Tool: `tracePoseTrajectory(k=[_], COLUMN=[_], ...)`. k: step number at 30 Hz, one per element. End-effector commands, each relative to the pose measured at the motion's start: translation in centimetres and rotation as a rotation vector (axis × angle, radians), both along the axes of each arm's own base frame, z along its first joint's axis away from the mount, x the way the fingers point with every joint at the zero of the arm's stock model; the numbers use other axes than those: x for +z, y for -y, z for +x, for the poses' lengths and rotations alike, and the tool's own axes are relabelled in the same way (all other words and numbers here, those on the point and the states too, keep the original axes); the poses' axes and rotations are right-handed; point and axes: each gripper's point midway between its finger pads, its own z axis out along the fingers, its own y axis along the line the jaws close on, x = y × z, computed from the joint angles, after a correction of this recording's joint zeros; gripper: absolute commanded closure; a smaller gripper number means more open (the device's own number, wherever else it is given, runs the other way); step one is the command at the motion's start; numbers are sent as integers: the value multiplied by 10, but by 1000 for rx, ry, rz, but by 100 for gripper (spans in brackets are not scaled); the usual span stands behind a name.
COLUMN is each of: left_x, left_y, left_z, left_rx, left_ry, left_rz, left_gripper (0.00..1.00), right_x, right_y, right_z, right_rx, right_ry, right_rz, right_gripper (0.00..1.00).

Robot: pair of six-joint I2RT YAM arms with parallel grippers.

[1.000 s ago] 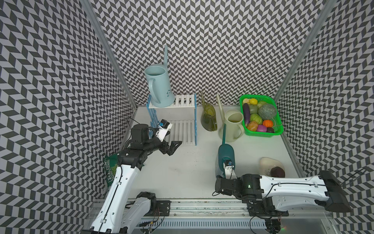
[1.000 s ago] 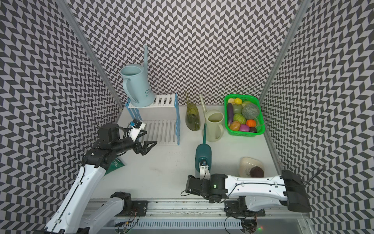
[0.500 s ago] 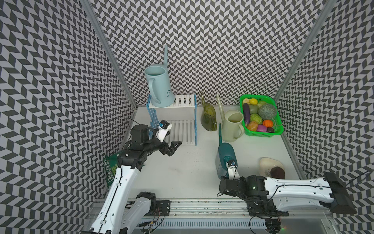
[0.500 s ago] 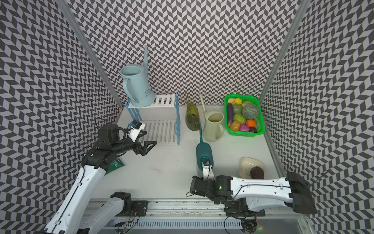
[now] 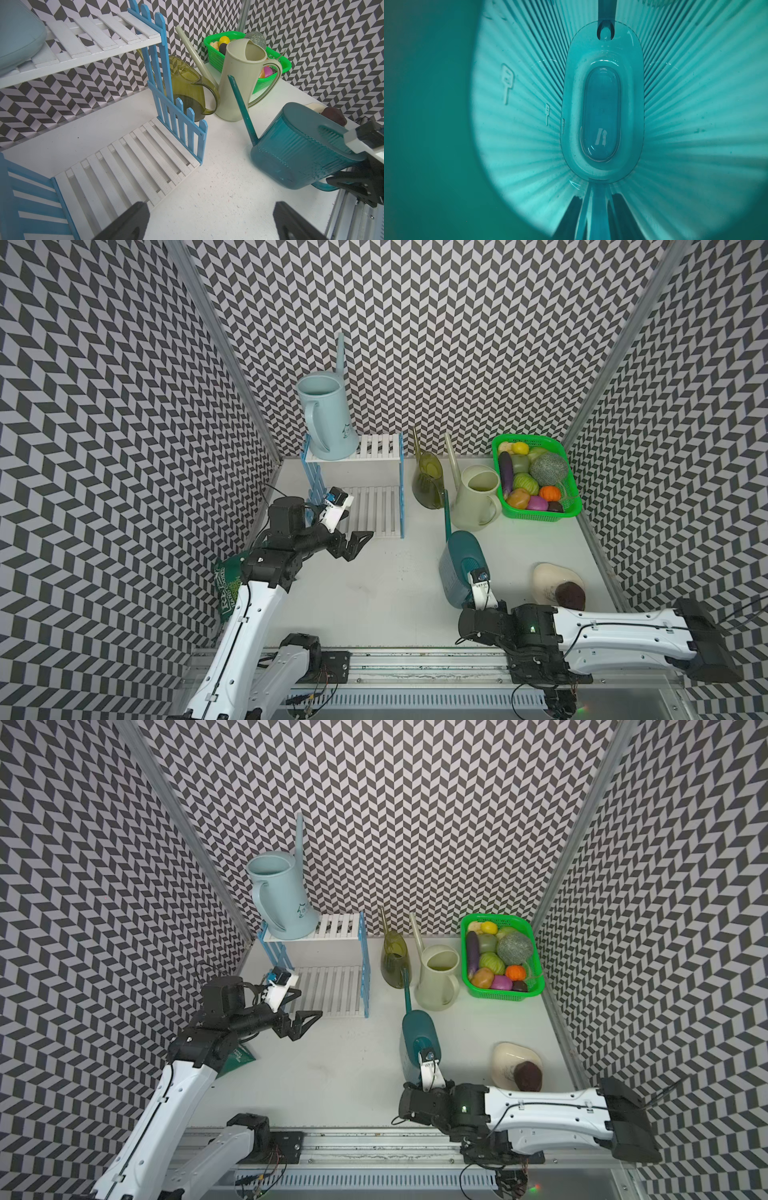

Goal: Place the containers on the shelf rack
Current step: Move the container to the center of the board.

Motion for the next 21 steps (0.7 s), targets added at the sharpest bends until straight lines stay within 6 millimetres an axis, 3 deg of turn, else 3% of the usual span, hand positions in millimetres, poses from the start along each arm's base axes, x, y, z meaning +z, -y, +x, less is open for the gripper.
tracePoseTrajectory(k=[1,10,21], left_x=[6,5,6], left_y=[3,4,4], left_z=[-3,-4,-6], left_rx=[-20,-24,-26], left_ry=[30,27,34], left_rz=[-13,-15,-9], left_gripper=[0,0,0], right_x=[10,21,37], right_y=[-10,-18,-56], right_z=[13,25,63], right_rx=[9,40,35], right_ry=[92,149,118], right_rz=[31,-2,-12], right_gripper=[78,78,74])
